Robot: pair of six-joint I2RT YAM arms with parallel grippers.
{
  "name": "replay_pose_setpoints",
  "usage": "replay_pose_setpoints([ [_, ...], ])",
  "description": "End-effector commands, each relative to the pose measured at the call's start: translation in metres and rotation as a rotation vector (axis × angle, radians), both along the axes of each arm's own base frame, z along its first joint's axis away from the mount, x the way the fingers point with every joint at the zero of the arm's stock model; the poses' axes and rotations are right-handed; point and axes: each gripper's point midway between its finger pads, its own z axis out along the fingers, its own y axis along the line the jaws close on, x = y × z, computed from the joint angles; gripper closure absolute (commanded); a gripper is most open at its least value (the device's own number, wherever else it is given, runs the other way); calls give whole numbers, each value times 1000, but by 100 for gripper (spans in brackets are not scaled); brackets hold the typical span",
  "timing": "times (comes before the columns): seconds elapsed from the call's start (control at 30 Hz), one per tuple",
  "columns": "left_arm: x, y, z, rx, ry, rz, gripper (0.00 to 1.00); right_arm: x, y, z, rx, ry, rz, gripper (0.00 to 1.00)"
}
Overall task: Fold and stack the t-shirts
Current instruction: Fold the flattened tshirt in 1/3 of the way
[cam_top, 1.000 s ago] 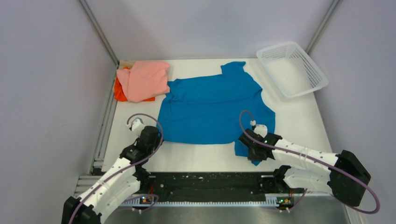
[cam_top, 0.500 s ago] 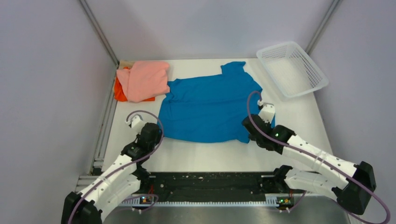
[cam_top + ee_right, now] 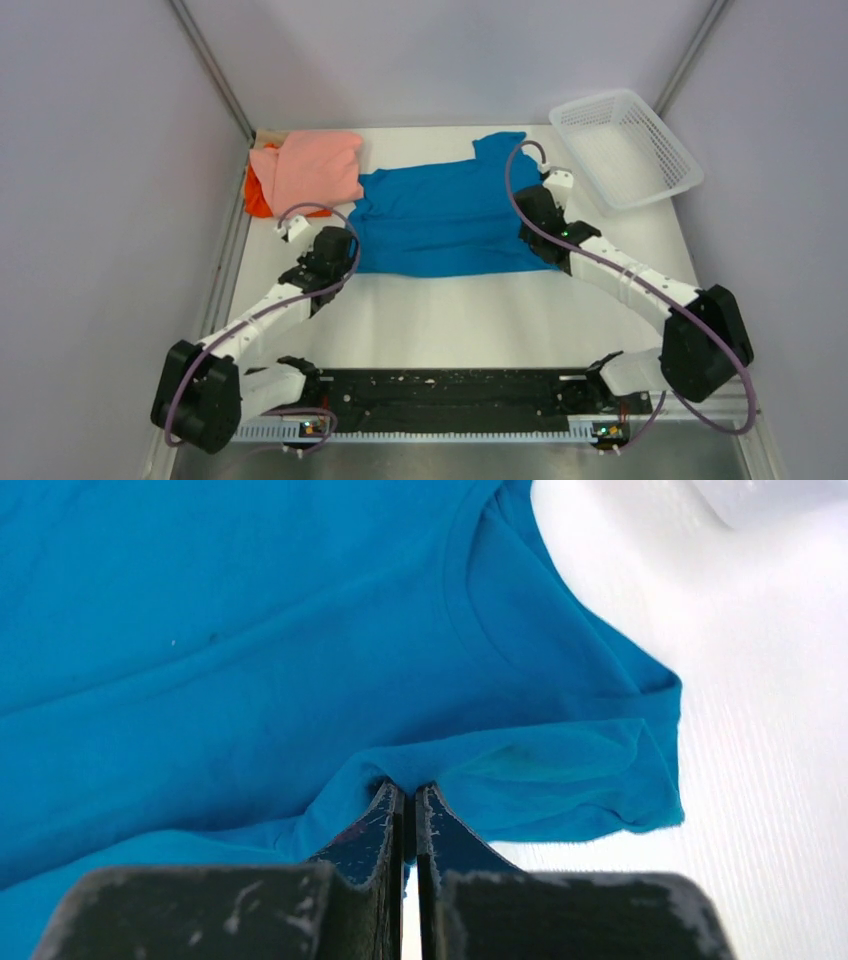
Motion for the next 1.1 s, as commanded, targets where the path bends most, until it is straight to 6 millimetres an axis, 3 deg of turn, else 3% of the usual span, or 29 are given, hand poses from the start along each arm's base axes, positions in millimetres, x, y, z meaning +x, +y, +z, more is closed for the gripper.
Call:
replay_pose_setpoints([
  [0.0, 31, -4, 15, -10, -45, 19, 100, 44, 5, 22, -3, -73, 2, 100],
  [0.27, 52, 11, -3, 39, 28, 76, 100, 80, -4, 4, -15, -30, -20, 100],
  [0.5, 83, 1, -22, 15, 86, 20, 100, 121, 9, -18, -26, 3, 76, 100],
  [0.63, 99, -3, -37, -1, 166, 3, 63, 146, 5, -33, -49, 35, 59, 94],
  [0.7, 106, -2, -34, -11, 172, -13, 44, 159, 2, -33, -64, 53, 36, 92],
  [0.73, 109, -2, -28, -17, 166, -19, 36, 164, 0, -31, -79, 57, 25, 84],
  [0.77, 110, -2, -21, -19, 156, -27, 28, 167, 0, -26, -88, 57, 23, 67],
  [0.83, 109, -2, -3, -23, 120, -35, 2, 169, 1, -13, -83, 42, 25, 47],
  [0.97, 91, -6, 19, -42, 95, -91, 1, 140, -5, 9, -28, -14, 21, 31],
  [1.07, 78, -16, 21, -83, 101, -156, 1, 108, -6, 7, 30, -27, 56, 26],
])
